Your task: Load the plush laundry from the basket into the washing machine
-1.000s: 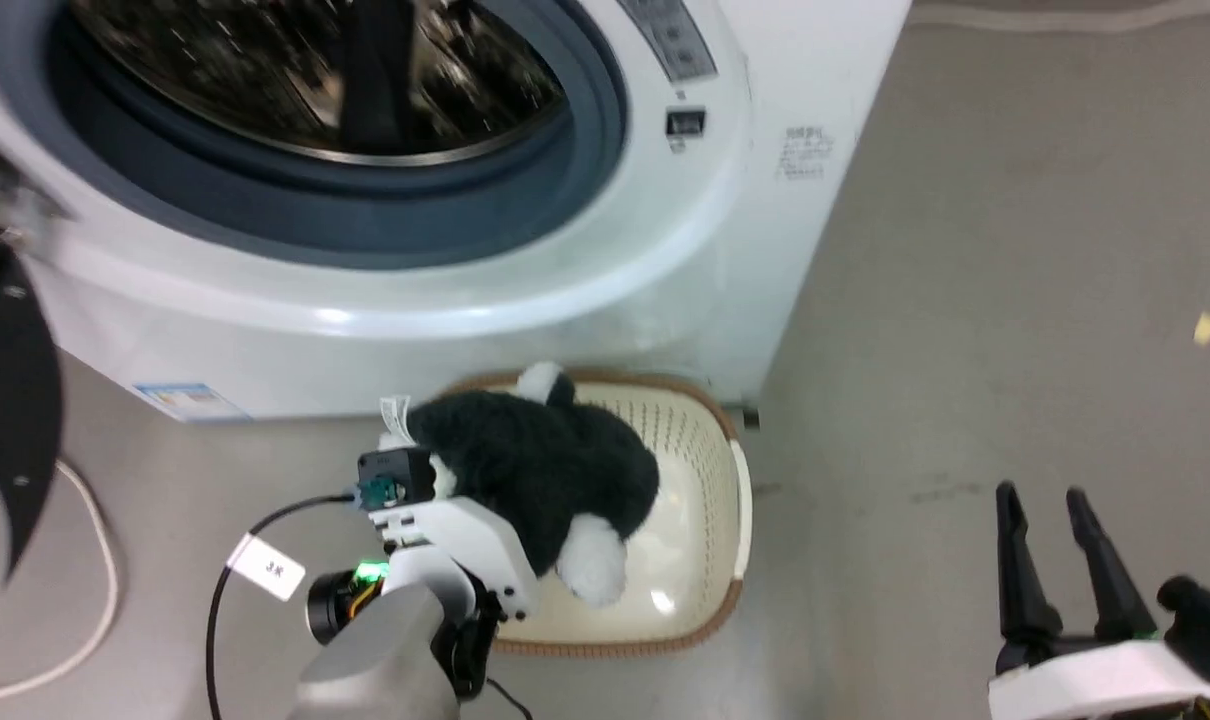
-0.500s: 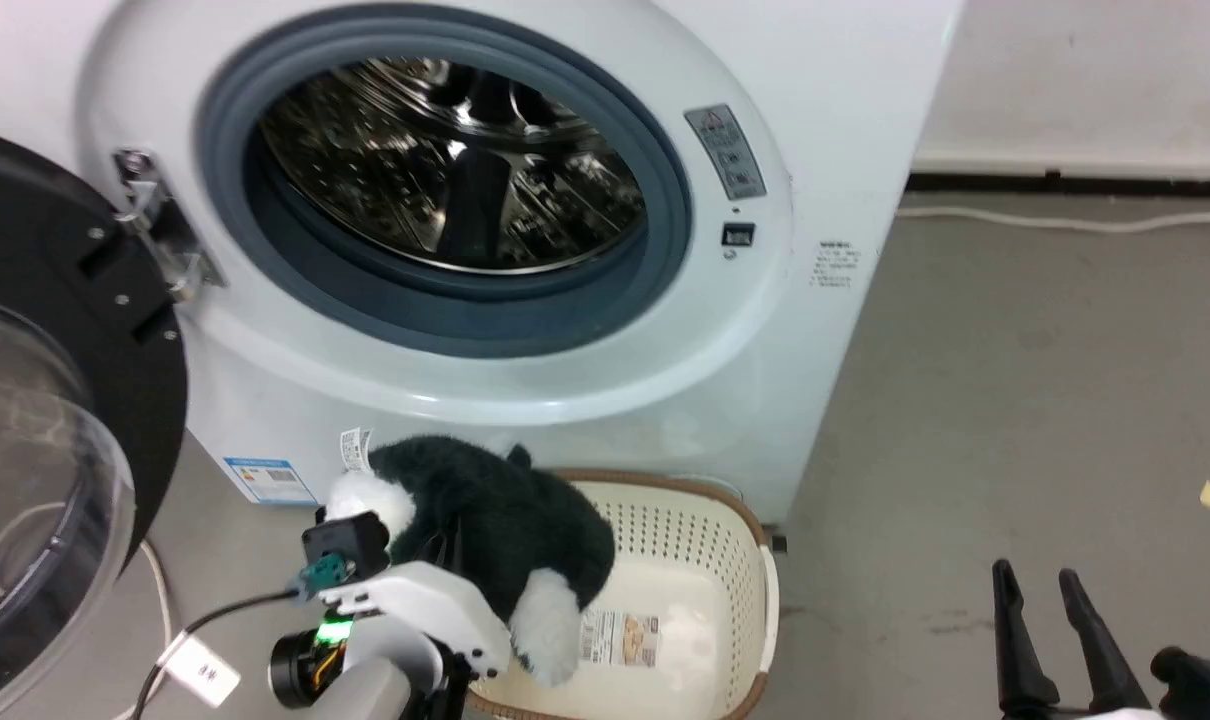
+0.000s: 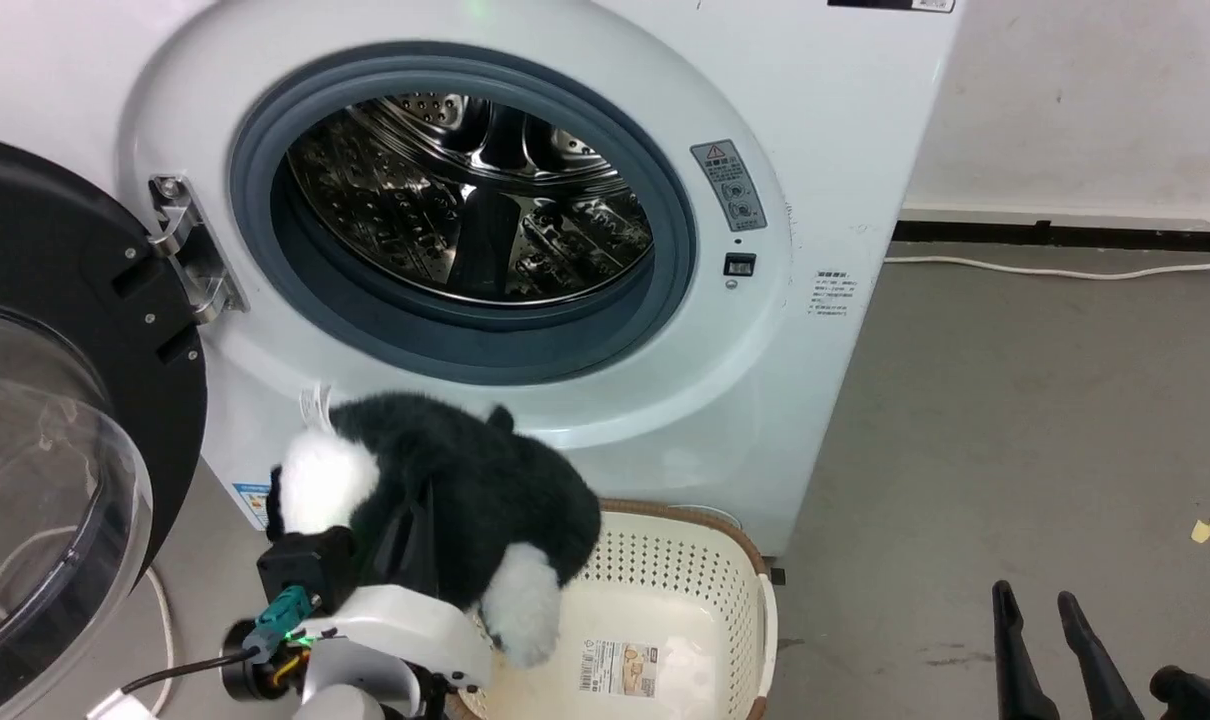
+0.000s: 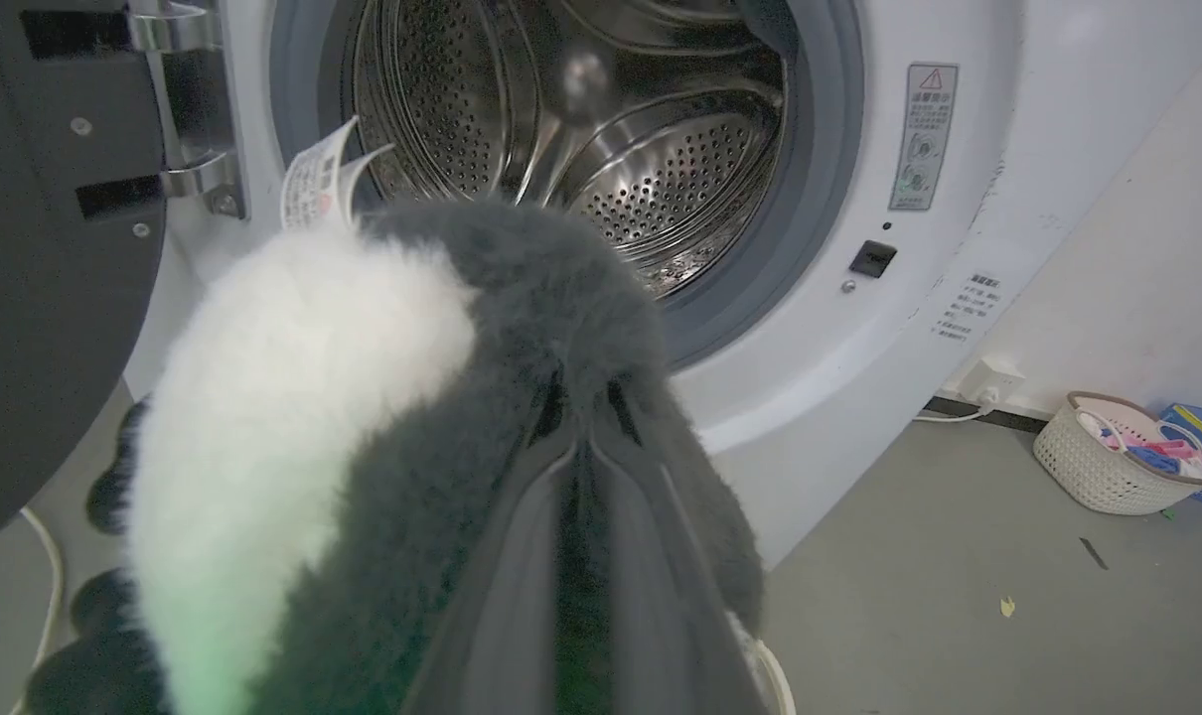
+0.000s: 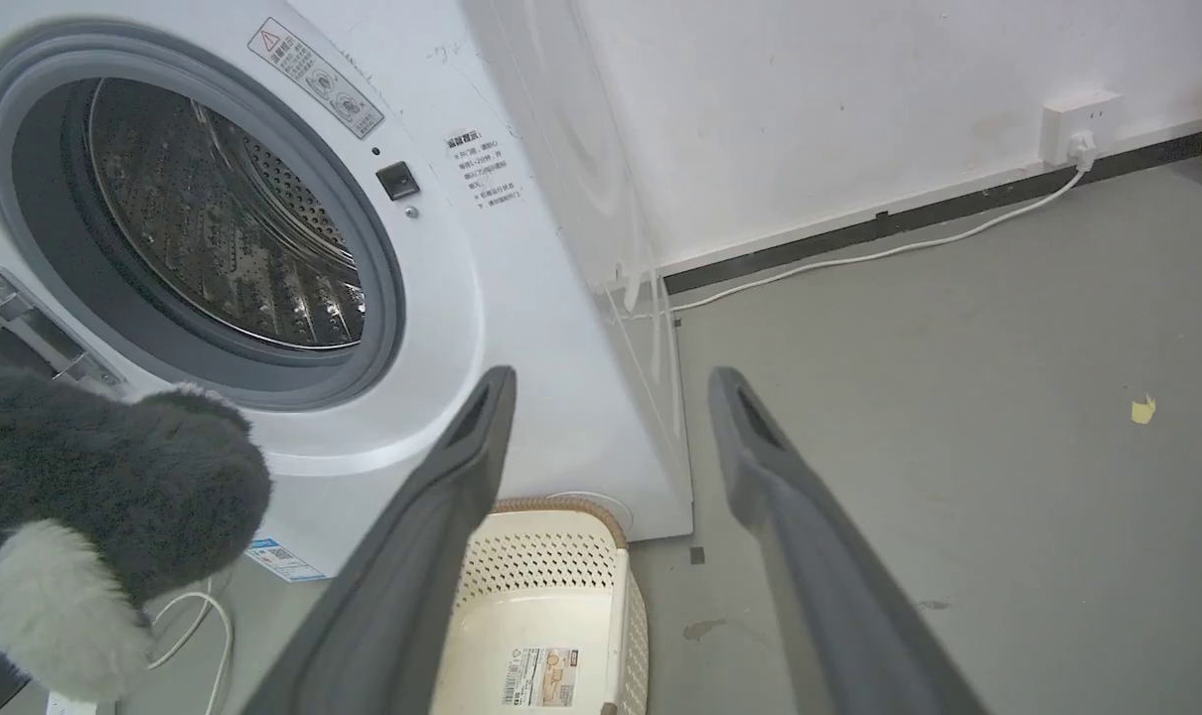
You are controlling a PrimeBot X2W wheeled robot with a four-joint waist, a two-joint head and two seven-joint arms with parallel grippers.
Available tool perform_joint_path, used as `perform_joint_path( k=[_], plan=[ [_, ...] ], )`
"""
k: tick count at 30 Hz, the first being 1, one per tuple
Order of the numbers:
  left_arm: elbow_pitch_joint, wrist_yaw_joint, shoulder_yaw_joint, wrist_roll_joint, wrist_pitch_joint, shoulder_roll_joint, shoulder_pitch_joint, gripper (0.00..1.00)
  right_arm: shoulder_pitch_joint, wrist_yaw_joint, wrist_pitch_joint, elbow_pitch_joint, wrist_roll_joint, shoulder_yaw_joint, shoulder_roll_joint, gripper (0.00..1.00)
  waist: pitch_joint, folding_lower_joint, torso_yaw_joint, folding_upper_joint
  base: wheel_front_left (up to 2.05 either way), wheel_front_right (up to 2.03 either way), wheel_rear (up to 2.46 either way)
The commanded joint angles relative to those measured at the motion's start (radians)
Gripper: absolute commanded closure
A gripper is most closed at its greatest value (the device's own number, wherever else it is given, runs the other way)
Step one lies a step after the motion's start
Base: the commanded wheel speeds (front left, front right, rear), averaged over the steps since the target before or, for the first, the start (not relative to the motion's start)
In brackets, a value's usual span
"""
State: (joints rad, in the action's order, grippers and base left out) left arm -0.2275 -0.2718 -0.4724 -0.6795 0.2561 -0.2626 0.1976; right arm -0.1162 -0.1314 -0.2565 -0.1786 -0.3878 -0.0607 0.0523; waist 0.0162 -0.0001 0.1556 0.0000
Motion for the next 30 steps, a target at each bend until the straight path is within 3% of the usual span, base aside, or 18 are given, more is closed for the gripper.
perform_joint_path(
  k=[1,10,22,30],
  plan=[
    [0.028,-0.006,0.001,0.028,0.006,-0.012,-0.005,1.0,-0.014,0.001,-0.005,-0.003,-0.005,-0.003,-0.002,0.0,-0.001,0.0001,-0.001,0.0,0.0,0.0,0.0],
    [0.048,0.022,0.01,0.12,0.006,-0.037,0.074,1.0,0.0,0.001,-0.005,-0.001,-0.006,-0.014,-0.002,0.0,0.015,0.0001,-0.003,0.0,0.0,0.0,0.0],
    [-0.141,0.16,0.079,0.12,0.006,-0.012,0.269,1.0,0.04,0.001,-0.005,0.025,0.013,-0.024,-0.002,0.0,0.114,0.0001,-0.025,0.0,0.0,0.0,0.0],
    [-0.249,0.213,0.142,0.127,0.006,0.004,0.442,1.0,0.079,0.001,0.005,0.06,0.037,-0.031,-0.002,0.0,0.222,0.0001,-0.046,0.0,0.0,0.0,0.0]
  ],
)
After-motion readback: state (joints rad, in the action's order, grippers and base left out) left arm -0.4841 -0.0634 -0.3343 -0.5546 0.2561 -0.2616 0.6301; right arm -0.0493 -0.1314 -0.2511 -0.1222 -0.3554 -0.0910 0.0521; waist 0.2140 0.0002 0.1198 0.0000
